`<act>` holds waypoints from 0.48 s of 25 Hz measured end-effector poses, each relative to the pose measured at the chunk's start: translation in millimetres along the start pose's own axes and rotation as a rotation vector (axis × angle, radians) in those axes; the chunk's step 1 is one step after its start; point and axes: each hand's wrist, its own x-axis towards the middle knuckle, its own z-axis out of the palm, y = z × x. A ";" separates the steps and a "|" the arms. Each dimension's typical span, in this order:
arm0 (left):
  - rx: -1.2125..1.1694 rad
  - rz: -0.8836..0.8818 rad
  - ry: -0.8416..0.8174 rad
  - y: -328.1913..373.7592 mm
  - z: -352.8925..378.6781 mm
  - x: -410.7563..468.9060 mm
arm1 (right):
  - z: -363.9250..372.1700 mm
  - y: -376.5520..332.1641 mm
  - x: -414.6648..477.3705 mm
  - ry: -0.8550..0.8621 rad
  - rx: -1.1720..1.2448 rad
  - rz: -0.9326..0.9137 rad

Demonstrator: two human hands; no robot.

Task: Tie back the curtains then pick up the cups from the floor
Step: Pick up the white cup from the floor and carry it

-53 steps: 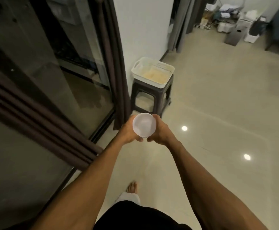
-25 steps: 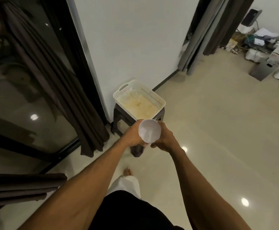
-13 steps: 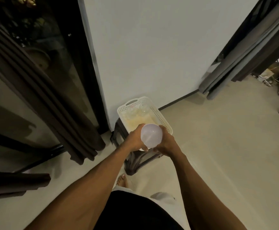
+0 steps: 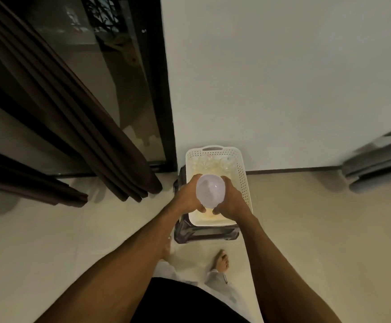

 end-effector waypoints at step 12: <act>-0.154 -0.211 0.159 -17.4 70.0 83.1 | 9.3 90.1 88.6 -0.066 0.095 -0.029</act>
